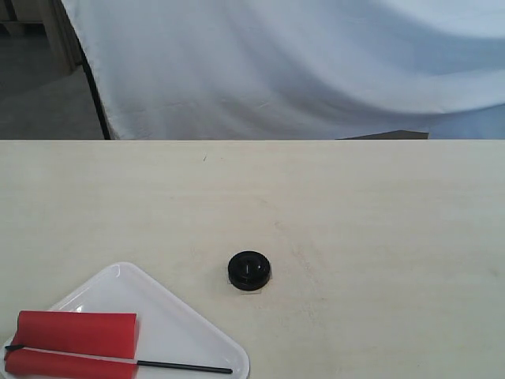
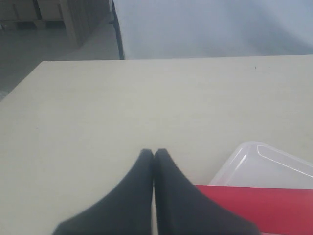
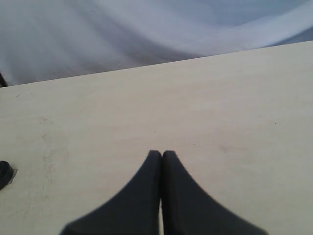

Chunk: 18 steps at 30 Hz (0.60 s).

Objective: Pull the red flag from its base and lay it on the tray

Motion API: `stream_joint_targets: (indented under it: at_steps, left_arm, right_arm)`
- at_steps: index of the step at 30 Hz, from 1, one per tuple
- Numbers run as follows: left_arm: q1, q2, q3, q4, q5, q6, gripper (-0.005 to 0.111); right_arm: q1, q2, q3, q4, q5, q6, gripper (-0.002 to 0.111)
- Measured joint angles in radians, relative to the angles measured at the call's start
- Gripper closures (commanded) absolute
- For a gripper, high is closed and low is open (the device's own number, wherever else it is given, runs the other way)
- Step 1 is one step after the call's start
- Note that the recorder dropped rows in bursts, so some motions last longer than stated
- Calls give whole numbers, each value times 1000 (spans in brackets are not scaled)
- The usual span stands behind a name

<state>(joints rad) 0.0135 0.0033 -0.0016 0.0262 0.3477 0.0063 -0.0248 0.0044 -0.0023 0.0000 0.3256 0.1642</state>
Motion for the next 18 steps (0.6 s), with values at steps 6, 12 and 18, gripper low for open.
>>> stream_joint_targets:
  at_steps: [6, 12, 18]
  left_arm:
    - [0, 0, 0, 0, 0, 0, 107]
    - [0, 0, 0, 0, 0, 0, 107]
    - [0, 0, 0, 0, 0, 0, 107]
  right_arm:
    - [0, 0, 0, 0, 0, 0, 108]
    - [0, 0, 0, 0, 0, 0, 108]
    - [0, 0, 0, 0, 0, 7, 108]
